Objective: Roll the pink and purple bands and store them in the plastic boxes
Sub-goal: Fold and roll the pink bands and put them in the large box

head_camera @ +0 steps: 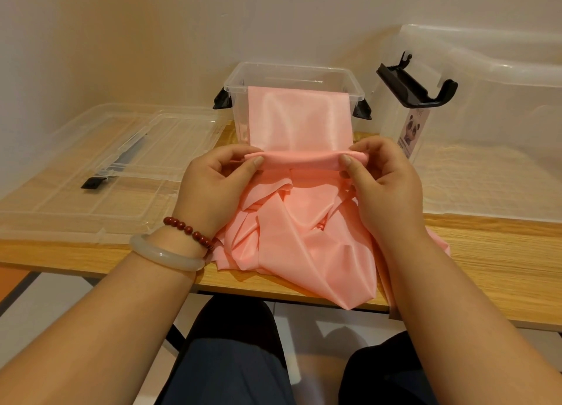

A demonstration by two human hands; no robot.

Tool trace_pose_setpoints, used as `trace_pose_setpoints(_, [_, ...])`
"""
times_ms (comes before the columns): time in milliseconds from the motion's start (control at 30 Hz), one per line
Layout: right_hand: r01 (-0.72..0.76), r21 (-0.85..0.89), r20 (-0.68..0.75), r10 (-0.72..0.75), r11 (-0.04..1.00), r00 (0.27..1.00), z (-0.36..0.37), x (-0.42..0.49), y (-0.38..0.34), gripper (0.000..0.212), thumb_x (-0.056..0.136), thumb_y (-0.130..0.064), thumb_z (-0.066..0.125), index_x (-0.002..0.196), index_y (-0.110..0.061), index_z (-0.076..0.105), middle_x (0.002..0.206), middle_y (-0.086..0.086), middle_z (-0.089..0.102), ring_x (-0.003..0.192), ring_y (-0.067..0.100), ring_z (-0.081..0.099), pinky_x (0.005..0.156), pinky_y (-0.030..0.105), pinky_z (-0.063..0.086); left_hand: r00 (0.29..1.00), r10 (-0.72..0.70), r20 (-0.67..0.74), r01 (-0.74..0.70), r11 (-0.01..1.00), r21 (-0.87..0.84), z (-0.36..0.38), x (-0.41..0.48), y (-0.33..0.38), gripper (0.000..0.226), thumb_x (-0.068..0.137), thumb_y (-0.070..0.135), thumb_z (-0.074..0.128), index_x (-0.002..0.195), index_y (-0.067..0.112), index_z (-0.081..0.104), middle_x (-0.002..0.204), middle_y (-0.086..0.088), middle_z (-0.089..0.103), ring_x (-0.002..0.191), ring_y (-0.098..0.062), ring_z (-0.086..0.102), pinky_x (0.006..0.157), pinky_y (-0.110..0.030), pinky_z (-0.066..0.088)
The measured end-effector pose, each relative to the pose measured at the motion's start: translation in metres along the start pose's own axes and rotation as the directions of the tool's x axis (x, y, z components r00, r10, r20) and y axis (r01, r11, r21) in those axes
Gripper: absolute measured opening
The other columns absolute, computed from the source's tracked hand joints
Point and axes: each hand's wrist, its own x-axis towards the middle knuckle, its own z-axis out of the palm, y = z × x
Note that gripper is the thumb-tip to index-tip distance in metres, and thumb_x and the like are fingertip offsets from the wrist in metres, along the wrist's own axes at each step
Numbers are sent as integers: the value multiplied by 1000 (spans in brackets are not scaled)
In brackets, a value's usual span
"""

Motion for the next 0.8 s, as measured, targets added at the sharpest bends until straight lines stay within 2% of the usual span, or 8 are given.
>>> trace_pose_setpoints(133, [21, -13, 2, -21, 1000, 1000, -1, 0, -2, 17, 92, -25, 65, 92, -41, 59, 89, -12, 63, 81, 7, 59, 70, 20, 49, 1000, -12, 8, 12, 998, -56, 1, -1, 2, 15, 91, 15, 64, 98, 28, 64, 91, 4, 69, 74, -3, 68, 67, -15, 55])
trace_pose_setpoints(200, [0, 5, 8, 0, 1000, 1000, -2, -1, -3, 12, 90, -23, 68, 95, -33, 65, 90, -16, 63, 83, 4, 59, 74, 20, 51, 1000, -20, 10, 21, 997, -74, 1, 0, 2, 18, 91, 14, 62, 99, 30, 61, 93, 1, 68, 73, -6, 69, 67, -18, 56])
trace_pose_setpoints(300, [-31, 8, 63, 31, 999, 998, -3, -1, -2, 27, 84, -25, 76, 106, -33, 64, 99, -20, 63, 93, 0, 61, 80, 16, 52, 999, -42, 9, 43, 996, -83, 0, -1, 3, 18, 94, 12, 59, 101, 28, 64, 96, 1, 69, 75, -6, 70, 67, -17, 55])
trace_pose_setpoints(367, [-27, -18, 62, 28, 999, 998, -3, -1, -1, 30, 84, -21, 75, 108, -36, 64, 102, -23, 62, 97, 0, 60, 86, 19, 51, 997, -78, 16, 79, 992, -94, 0, -1, 3, 19, 94, 11, 58, 103, 26, 66, 99, 3, 69, 79, -7, 70, 68, -17, 56])
trace_pose_setpoints(500, [16, -19, 29, -15, 1000, 999, -3, 0, -2, 24, 87, -20, 71, 94, -42, 65, 97, -20, 64, 94, 2, 59, 84, 18, 48, 997, -65, 38, 66, 997, -36, -1, -2, 1, 26, 85, 14, 69, 103, 32, 66, 100, 3, 70, 90, -14, 69, 79, -26, 57])
trace_pose_setpoints(600, [59, -56, 14, -58, 997, 998, -2, 0, -2, 24, 88, -21, 71, 88, -44, 64, 98, -8, 64, 92, 2, 57, 78, 10, 41, 998, -57, 21, 57, 998, -41, 0, -2, 2, 25, 87, 13, 68, 103, 32, 67, 96, 3, 71, 85, -8, 69, 77, -21, 56])
trace_pose_setpoints(700, [49, -63, 20, -48, 997, 999, -1, 1, -1, 17, 89, -22, 69, 95, -36, 65, 103, -7, 59, 87, -1, 55, 74, 6, 40, 998, -55, 17, 56, 998, -43, 0, -2, 3, 28, 88, 12, 66, 106, 34, 66, 99, 7, 70, 88, -5, 69, 79, -21, 56])
trace_pose_setpoints(800, [15, -86, 49, -11, 996, 999, 0, 1, -2, 22, 93, -23, 63, 113, -32, 62, 109, -16, 58, 92, -10, 54, 75, 4, 41, 999, -49, 15, 49, 997, -51, 1, -2, 2, 32, 87, 15, 68, 111, 36, 64, 106, 7, 70, 98, -7, 67, 88, -28, 56])
